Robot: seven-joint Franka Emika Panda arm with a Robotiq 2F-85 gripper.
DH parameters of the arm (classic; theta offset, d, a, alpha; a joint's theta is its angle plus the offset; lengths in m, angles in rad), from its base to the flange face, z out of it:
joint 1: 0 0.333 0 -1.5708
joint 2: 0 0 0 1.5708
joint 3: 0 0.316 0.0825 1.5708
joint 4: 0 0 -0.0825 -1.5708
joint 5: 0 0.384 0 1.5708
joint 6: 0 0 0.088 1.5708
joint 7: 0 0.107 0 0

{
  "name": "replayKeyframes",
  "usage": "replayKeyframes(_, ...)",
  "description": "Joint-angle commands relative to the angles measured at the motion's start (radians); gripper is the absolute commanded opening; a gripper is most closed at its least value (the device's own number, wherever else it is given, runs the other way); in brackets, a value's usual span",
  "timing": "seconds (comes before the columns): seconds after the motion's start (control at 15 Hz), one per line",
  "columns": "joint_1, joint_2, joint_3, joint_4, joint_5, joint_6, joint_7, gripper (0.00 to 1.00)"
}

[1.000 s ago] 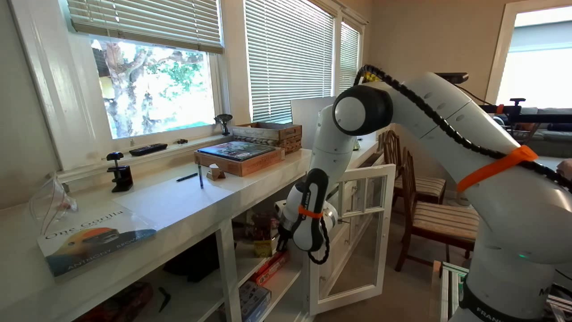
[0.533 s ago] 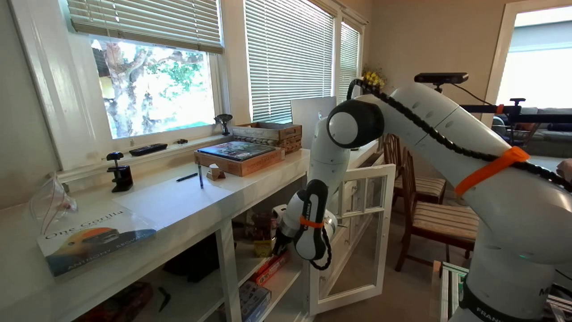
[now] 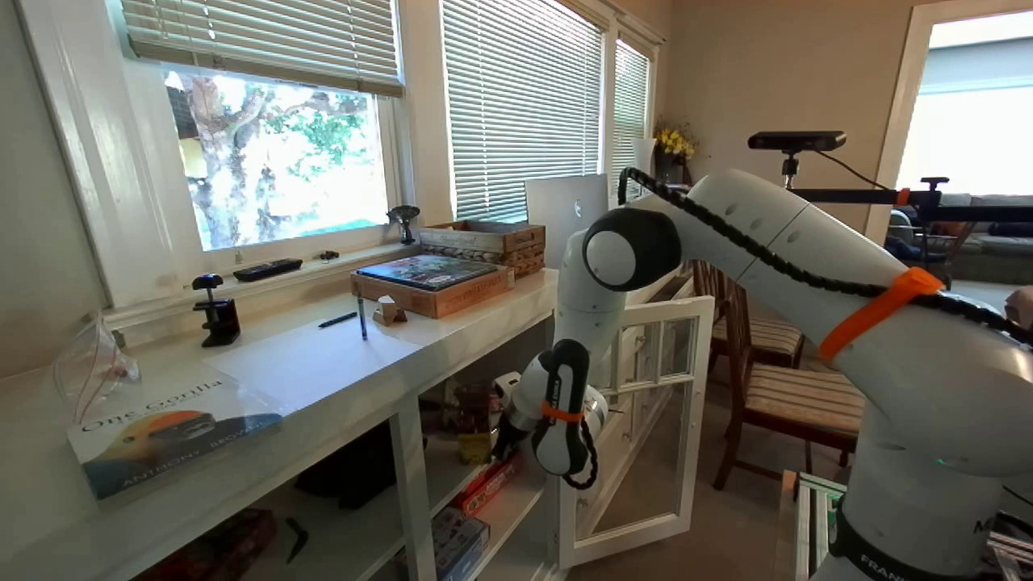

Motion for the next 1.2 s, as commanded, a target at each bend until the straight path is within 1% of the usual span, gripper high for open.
replayKeyframes(0.0,0.014,0.062,-0.029,0.073,-0.011,0.022,0.014,0.0)
replayKeyframes(0.33,0.014,0.077,-0.032,0.107,-0.01,0.012,0.022,0.0)
replayKeyframes(0.6,0.005,0.064,-0.013,0.098,-0.028,0.005,0.023,0.0)
replayKeyframes(1.13,-0.034,0.023,0.082,0.076,-0.098,-0.045,0.042,0.0)
